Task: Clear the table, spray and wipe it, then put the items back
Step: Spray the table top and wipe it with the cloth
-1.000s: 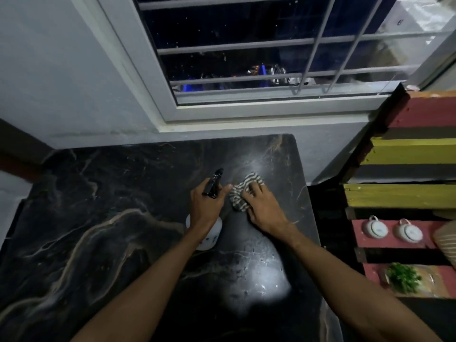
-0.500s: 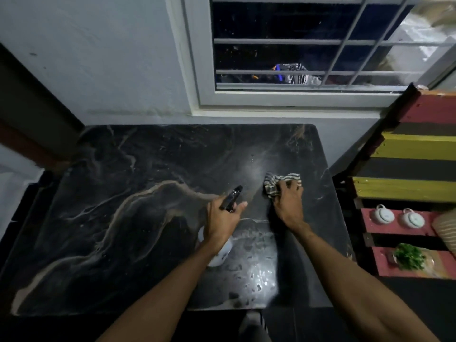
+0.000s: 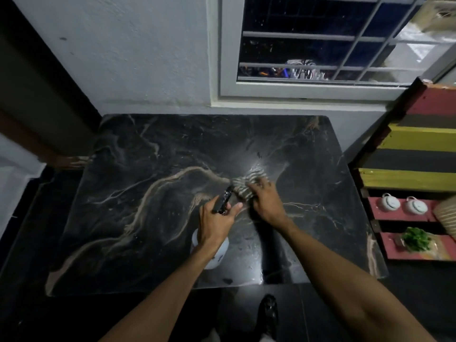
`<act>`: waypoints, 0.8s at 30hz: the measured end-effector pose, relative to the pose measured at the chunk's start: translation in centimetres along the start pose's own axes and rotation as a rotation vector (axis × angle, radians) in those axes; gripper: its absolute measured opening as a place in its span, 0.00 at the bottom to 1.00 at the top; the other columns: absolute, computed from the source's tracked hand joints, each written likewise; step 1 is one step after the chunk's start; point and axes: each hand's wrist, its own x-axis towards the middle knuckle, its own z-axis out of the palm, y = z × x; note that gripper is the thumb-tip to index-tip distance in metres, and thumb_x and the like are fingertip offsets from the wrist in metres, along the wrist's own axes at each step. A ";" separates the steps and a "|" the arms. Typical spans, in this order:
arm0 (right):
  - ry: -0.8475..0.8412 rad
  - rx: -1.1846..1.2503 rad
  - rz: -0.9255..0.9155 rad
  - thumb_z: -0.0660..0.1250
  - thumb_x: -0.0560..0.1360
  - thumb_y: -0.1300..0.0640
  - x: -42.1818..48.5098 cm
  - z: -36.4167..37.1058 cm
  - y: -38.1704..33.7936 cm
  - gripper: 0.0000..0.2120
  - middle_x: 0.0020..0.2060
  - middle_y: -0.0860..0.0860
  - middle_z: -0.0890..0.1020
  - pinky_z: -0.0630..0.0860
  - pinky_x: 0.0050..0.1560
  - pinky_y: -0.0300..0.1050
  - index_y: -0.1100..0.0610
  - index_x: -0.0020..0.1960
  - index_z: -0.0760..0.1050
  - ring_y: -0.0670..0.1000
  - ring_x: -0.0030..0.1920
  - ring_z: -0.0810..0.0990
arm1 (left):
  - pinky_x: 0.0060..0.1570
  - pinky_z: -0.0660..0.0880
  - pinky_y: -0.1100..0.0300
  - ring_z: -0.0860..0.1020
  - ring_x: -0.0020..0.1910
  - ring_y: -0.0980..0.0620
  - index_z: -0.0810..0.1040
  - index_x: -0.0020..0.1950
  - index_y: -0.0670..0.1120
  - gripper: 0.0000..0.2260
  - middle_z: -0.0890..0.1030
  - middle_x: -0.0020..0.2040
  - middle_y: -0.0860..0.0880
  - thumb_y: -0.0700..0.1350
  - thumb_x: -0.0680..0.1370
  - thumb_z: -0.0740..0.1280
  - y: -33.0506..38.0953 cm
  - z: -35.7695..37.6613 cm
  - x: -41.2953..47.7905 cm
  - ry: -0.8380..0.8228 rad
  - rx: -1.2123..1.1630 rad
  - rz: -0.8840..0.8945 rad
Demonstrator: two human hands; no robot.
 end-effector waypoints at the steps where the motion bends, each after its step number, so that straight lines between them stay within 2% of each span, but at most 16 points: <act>1: 0.055 0.028 0.178 0.62 0.76 0.62 0.2 -0.4 0.6 0.26 0.74 0.59 0.66 0.67 0.72 0.53 0.54 0.74 0.71 0.62 0.66 0.67 | 0.35 0.68 0.74 0.76 0.31 0.60 0.77 0.34 0.45 0.14 0.76 0.29 0.56 0.49 0.70 0.79 -0.1 -0.3 -0.2 0.004 0.005 -0.018; 2: 0.086 0.020 0.266 0.62 0.76 0.63 -0.2 -0.5 0.5 0.26 0.73 0.59 0.66 0.68 0.71 0.53 0.54 0.74 0.71 0.62 0.65 0.67 | 0.35 0.68 0.76 0.77 0.33 0.62 0.77 0.34 0.45 0.15 0.76 0.29 0.56 0.50 0.70 0.79 -0.2 -0.6 -0.4 0.007 0.008 -0.036; 3: 0.078 -0.011 0.225 0.62 0.76 0.62 -1.1 -0.4 -0.2 0.26 0.72 0.59 0.67 0.68 0.70 0.53 0.54 0.73 0.71 0.61 0.65 0.67 | 0.35 0.67 0.77 0.77 0.34 0.63 0.77 0.34 0.45 0.15 0.76 0.29 0.56 0.50 0.70 0.79 -0.1 -0.7 -0.8 0.012 0.010 -0.041; 6: -0.080 -0.044 -0.214 0.62 0.73 0.60 -5.4 0.8 -1.0 0.26 0.72 0.56 0.68 0.71 0.67 0.52 0.52 0.71 0.72 0.58 0.66 0.68 | 0.34 0.67 0.78 0.77 0.34 0.69 0.76 0.34 0.50 0.13 0.75 0.29 0.60 0.48 0.71 0.80 1.0 -0.3 -2.0 0.011 0.005 -0.013; 7: -0.104 -0.055 -0.261 0.63 0.73 0.61 -6.5 0.5 0.1 0.27 0.73 0.56 0.68 0.72 0.66 0.52 0.52 0.71 0.73 0.58 0.66 0.68 | 0.34 0.67 0.78 0.77 0.34 0.69 0.75 0.35 0.52 0.14 0.75 0.29 0.60 0.47 0.70 0.80 1.3 0.2 -2.4 0.001 -0.009 0.000; 8: -0.074 -0.055 -0.209 0.63 0.72 0.62 -7.0 -0.2 1.6 0.27 0.74 0.56 0.68 0.71 0.67 0.52 0.53 0.71 0.73 0.59 0.65 0.69 | 0.33 0.68 0.78 0.77 0.33 0.68 0.74 0.34 0.52 0.14 0.75 0.29 0.60 0.46 0.70 0.80 1.6 0.7 -2.9 -0.008 -0.021 0.005; 11: 0.120 0.028 0.279 0.64 0.72 0.65 -7.6 -2.8 6.7 0.26 0.72 0.60 0.69 0.67 0.69 0.51 0.57 0.70 0.74 0.63 0.63 0.69 | 0.33 0.68 0.75 0.76 0.30 0.62 0.75 0.34 0.46 0.15 0.76 0.28 0.54 0.48 0.70 0.80 2.1 2.1 -4.4 -0.004 -0.063 -0.042; 12: 0.143 0.046 0.347 0.64 0.72 0.65 -8.5 -3.3 7.6 0.25 0.70 0.61 0.69 0.67 0.69 0.51 0.58 0.69 0.75 0.64 0.63 0.68 | 0.33 0.68 0.75 0.75 0.30 0.61 0.76 0.35 0.45 0.15 0.76 0.28 0.54 0.48 0.70 0.80 2.7 2.7 -5.2 -0.001 -0.063 -0.047; 13: 0.127 0.041 0.306 0.64 0.71 0.65 -9.5 -3.6 7.7 0.24 0.69 0.62 0.70 0.67 0.70 0.52 0.58 0.68 0.75 0.64 0.63 0.68 | 0.33 0.68 0.75 0.76 0.30 0.61 0.76 0.35 0.44 0.15 0.76 0.28 0.54 0.48 0.70 0.80 3.2 3.5 -6.0 -0.004 -0.061 -0.039; 16: -0.055 -0.004 -0.090 0.64 0.72 0.63 -13.4 -2.9 7.6 0.25 0.71 0.57 0.69 0.72 0.68 0.52 0.54 0.69 0.74 0.59 0.66 0.68 | 0.36 0.68 0.75 0.76 0.31 0.60 0.76 0.35 0.43 0.14 0.75 0.29 0.55 0.46 0.70 0.80 4.4 5.7 -7.8 -0.009 -0.052 0.003; 17: -0.076 -0.012 -0.138 0.64 0.73 0.63 -14.1 -3.4 8.9 0.26 0.73 0.56 0.68 0.72 0.68 0.52 0.53 0.70 0.74 0.58 0.67 0.68 | 0.36 0.68 0.75 0.76 0.32 0.60 0.77 0.35 0.43 0.15 0.75 0.29 0.54 0.47 0.70 0.80 4.9 6.7 -8.3 -0.011 -0.035 0.002; 18: -0.036 0.006 -0.096 0.64 0.72 0.64 -14.3 -4.1 10.6 0.26 0.73 0.55 0.68 0.71 0.68 0.51 0.54 0.70 0.74 0.59 0.68 0.68 | 0.36 0.68 0.75 0.76 0.32 0.60 0.77 0.36 0.43 0.15 0.75 0.28 0.54 0.48 0.70 0.80 5.3 7.6 -8.9 -0.014 -0.027 -0.010; 21: 0.140 0.118 0.342 0.64 0.72 0.67 -14.3 -6.5 15.4 0.25 0.71 0.59 0.70 0.68 0.68 0.51 0.57 0.69 0.76 0.63 0.65 0.69 | 0.35 0.69 0.75 0.76 0.31 0.60 0.78 0.36 0.43 0.15 0.76 0.28 0.53 0.49 0.69 0.80 5.8 9.6 -10.8 -0.029 -0.025 -0.062; 22: 0.146 0.109 0.395 0.64 0.72 0.67 -14.4 -6.9 16.0 0.25 0.70 0.60 0.70 0.68 0.68 0.52 0.57 0.69 0.75 0.64 0.65 0.69 | 0.34 0.69 0.75 0.76 0.31 0.61 0.78 0.35 0.43 0.15 0.77 0.28 0.53 0.49 0.69 0.80 5.8 9.9 -11.5 -0.030 -0.014 -0.078; 24: 0.090 0.059 0.298 0.63 0.74 0.66 -14.9 -6.7 16.0 0.25 0.69 0.60 0.69 0.69 0.69 0.54 0.57 0.70 0.74 0.63 0.66 0.68 | 0.32 0.69 0.75 0.76 0.30 0.61 0.76 0.32 0.45 0.16 0.76 0.27 0.54 0.50 0.70 0.79 5.6 10.3 -12.8 -0.026 0.022 -0.124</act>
